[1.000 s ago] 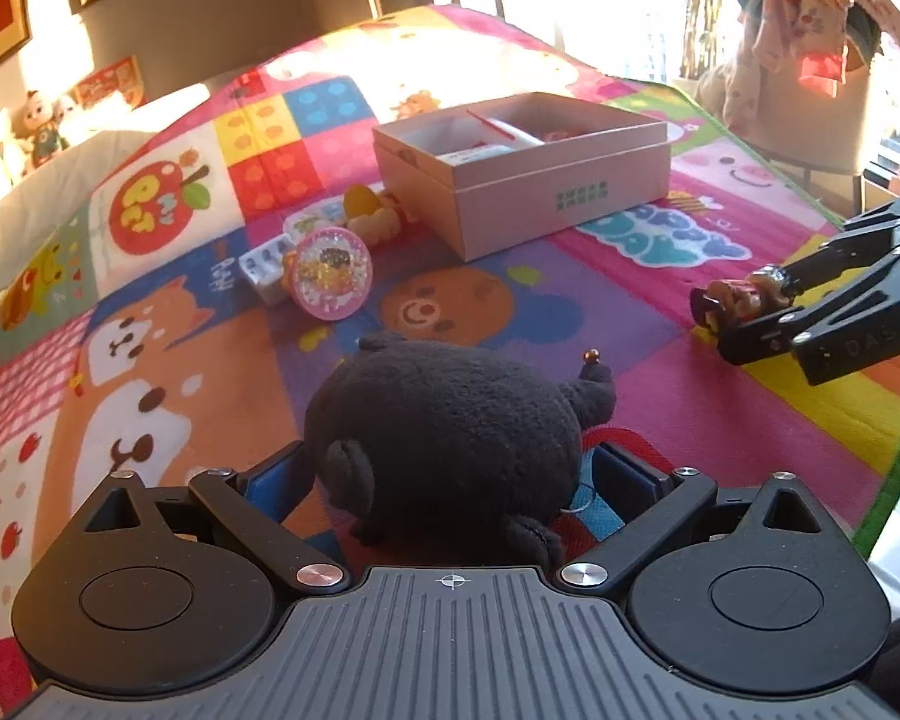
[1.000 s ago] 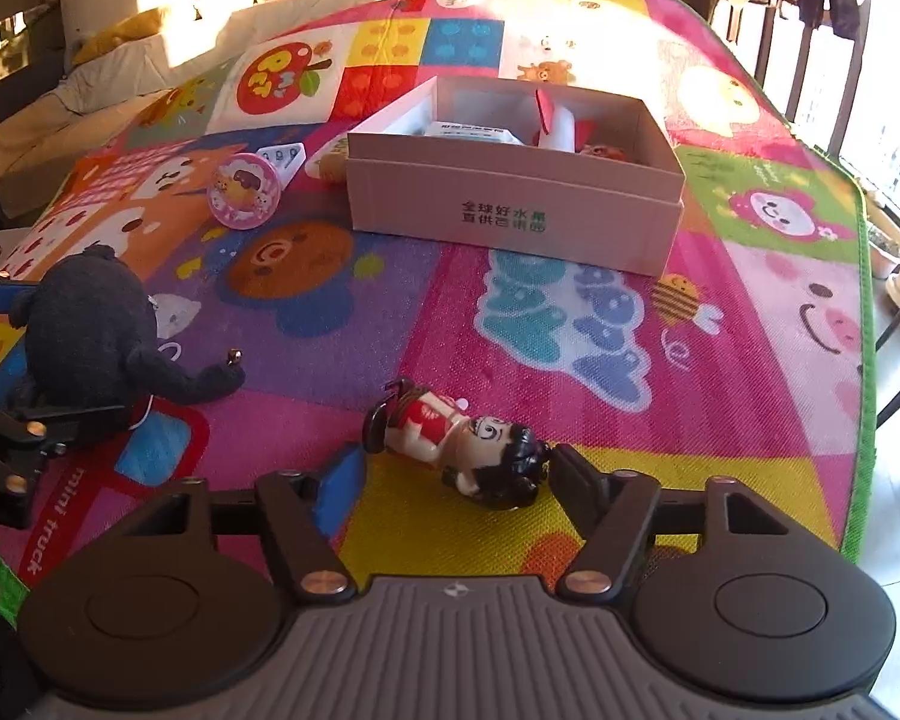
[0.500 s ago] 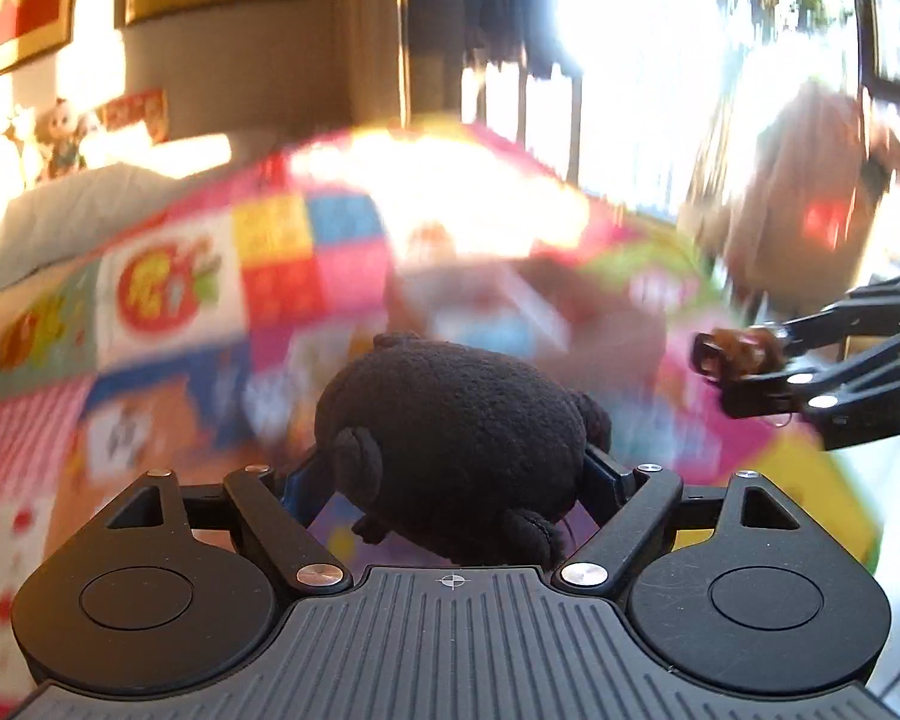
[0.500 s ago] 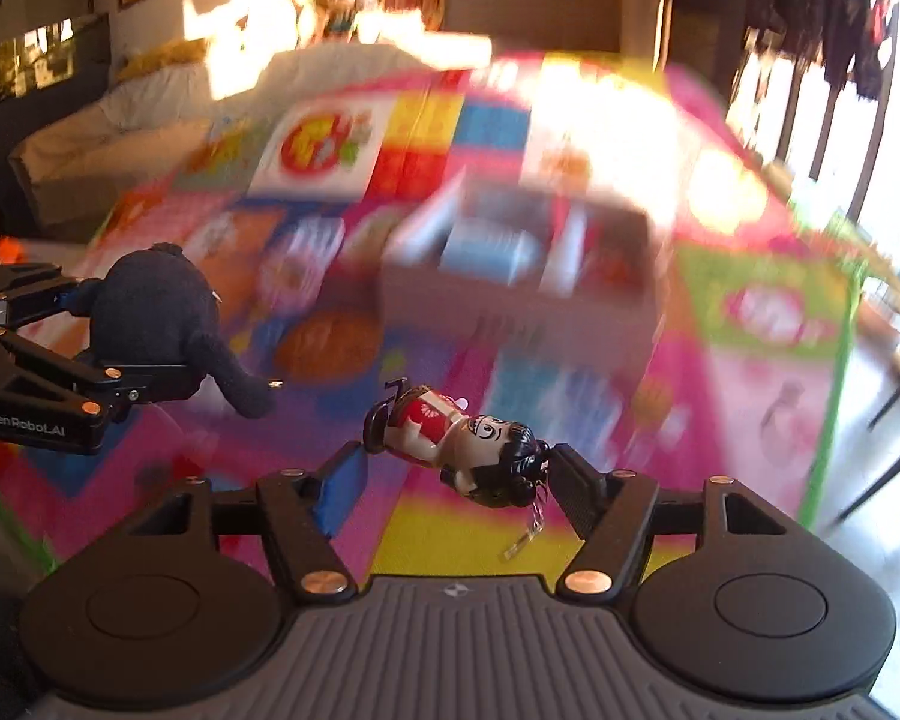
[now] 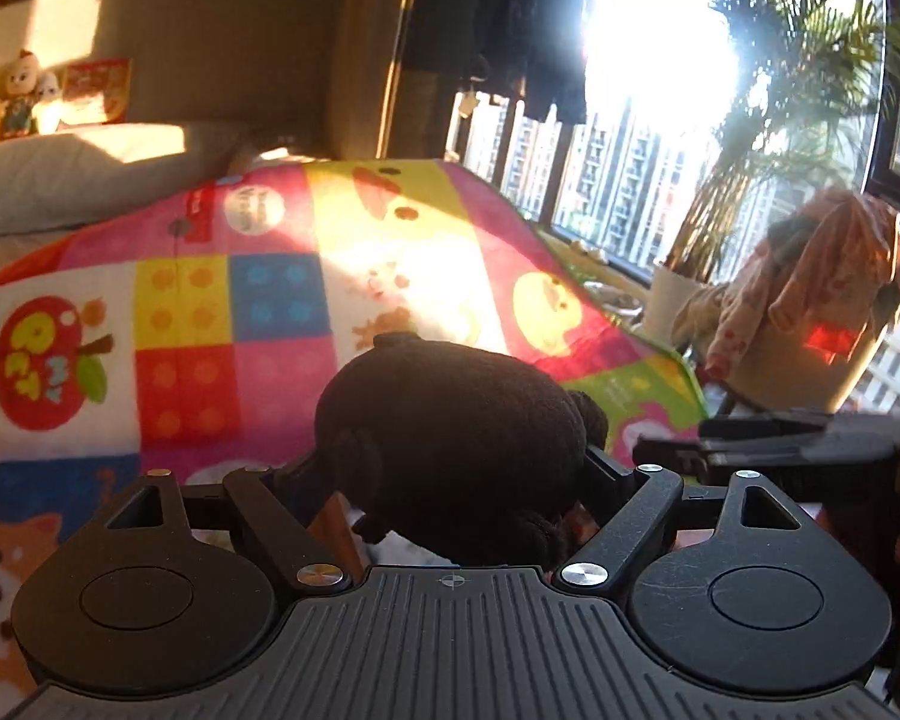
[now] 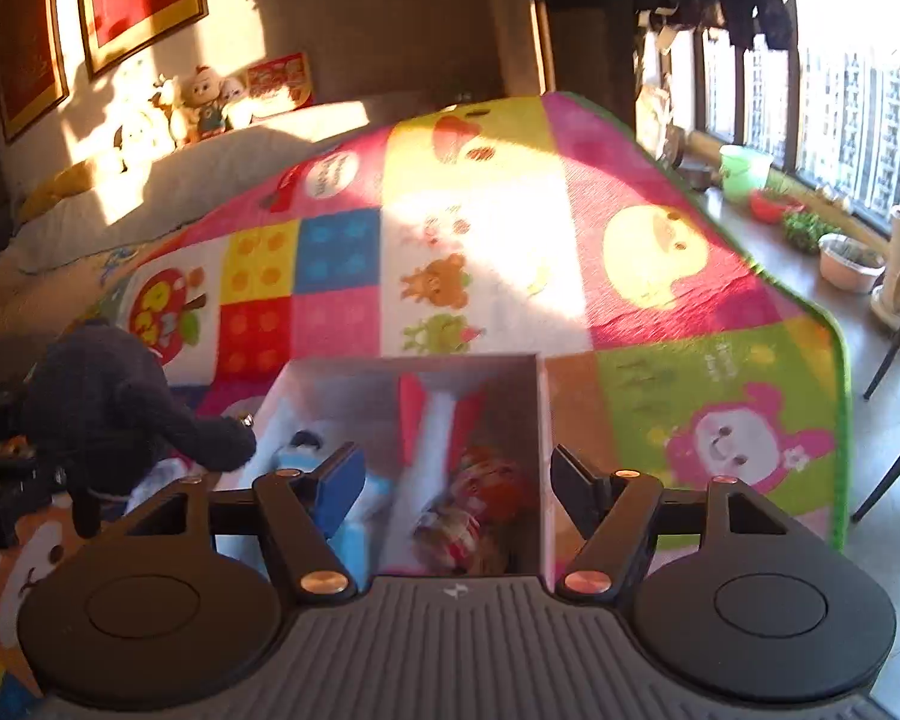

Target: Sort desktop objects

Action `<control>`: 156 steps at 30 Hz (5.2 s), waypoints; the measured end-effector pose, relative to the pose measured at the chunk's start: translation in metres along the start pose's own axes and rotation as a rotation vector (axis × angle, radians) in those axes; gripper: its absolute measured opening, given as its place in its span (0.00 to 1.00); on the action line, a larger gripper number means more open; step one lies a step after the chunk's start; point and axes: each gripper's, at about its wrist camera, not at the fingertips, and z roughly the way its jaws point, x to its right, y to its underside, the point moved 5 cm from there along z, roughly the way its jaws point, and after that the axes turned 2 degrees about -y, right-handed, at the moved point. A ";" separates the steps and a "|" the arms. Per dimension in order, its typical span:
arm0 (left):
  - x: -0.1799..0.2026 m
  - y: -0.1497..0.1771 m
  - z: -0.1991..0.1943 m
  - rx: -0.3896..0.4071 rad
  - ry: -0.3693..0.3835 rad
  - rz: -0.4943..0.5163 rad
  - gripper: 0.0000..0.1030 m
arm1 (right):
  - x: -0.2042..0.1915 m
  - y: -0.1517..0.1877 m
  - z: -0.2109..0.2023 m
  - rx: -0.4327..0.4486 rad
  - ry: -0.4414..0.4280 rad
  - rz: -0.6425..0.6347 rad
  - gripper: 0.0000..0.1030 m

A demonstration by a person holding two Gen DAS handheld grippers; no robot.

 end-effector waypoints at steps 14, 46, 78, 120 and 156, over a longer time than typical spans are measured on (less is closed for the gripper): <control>-0.029 0.011 0.033 -0.068 -0.080 0.056 0.97 | 0.032 0.001 -0.006 0.047 0.040 0.005 0.79; -0.093 0.130 -0.079 -0.104 -0.115 -0.050 0.99 | -0.095 -0.068 0.036 -0.070 -0.031 -0.137 0.55; -0.104 0.150 -0.072 -0.172 -0.241 -0.028 1.00 | -0.125 -0.008 0.057 -0.045 -0.071 -0.133 0.70; -0.100 0.160 -0.073 -0.151 -0.177 -0.066 1.00 | -0.159 0.075 0.007 -0.367 -0.177 -0.235 0.30; -0.105 0.168 -0.088 -0.336 -0.123 -0.094 0.60 | -0.210 0.125 0.024 -0.045 -0.085 -0.576 0.44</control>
